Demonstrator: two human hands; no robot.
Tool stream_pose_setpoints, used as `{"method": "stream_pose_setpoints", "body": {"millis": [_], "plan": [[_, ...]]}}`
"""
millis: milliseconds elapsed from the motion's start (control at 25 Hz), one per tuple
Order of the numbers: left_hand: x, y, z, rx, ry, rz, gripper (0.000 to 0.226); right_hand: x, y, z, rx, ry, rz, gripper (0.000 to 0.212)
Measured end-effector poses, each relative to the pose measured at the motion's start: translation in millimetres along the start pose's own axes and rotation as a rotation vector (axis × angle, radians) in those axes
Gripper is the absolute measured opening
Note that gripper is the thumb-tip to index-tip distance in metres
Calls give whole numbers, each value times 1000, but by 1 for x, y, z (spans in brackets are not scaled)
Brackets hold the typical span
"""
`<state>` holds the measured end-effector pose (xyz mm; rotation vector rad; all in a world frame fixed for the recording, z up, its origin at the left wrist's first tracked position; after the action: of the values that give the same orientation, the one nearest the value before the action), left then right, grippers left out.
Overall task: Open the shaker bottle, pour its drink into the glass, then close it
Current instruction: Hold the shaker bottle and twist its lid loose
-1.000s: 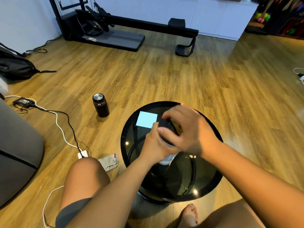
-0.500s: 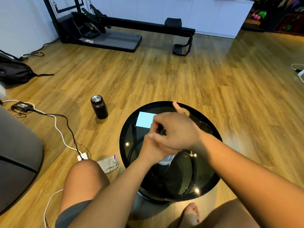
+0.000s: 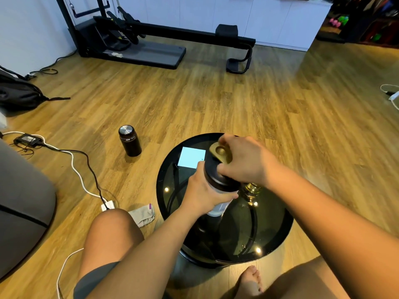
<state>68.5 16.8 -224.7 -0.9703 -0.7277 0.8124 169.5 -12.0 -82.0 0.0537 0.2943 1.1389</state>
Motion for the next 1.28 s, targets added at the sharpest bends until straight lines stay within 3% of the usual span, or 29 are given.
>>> {"method": "stream_pose_setpoints", "body": {"millis": [120, 200, 280, 320, 440, 520, 600, 840, 960, 1040, 1160, 1200, 1280], "plan": [[-1, -2, -3, -27, 38, -19, 79, -11, 27, -13, 48, 93, 193, 32], [-1, 1, -8, -35, 38, -54, 54, -25, 38, -28, 19, 141, 293, 26], [-1, 2, -9, -67, 29, -62, 35, -37, 41, -31, 100, 116, 378, 26], [-1, -2, -8, -10, 47, -79, 43, -38, 38, -22, 196, 46, 398, 26], [0, -8, -1, 14, 51, -18, 83, -16, 7, 8, 198, -192, 191, 45], [-1, -7, 0, 1, 39, 1, 88, 3, -12, 3, 24, -91, -35, 62], [-1, -9, 0, 2, 42, -3, 88, 9, -9, -12, -57, -7, -53, 62], [-2, -11, -9, -46, 103, -61, 86, -12, 30, -22, 25, -105, 250, 41], [-4, -1, -11, -44, 91, -29, 48, -43, 38, -35, -16, -97, 495, 35], [-3, 1, -8, -39, 65, -15, 41, -58, 32, -36, 86, -91, 559, 31], [1, -8, -6, 55, 66, -26, 75, -52, 5, 3, 383, -352, 467, 25], [1, -10, -5, 46, 58, -18, 82, -42, -3, 15, 374, -397, 361, 36], [-2, -11, -4, 29, 42, -15, 87, -14, -13, 12, 151, -235, 69, 68]]}}
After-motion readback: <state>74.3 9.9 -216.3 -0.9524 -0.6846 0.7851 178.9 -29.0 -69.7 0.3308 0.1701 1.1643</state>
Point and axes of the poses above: each hand's wrist, its own x-axis towards the middle knuckle, its own z-axis out of the back of the hand, y = z × x, the point moved 8 cm from there along x, towards the middle knuckle, and after that the axes turned 12 degrees about -z, right-handed, at the moved point
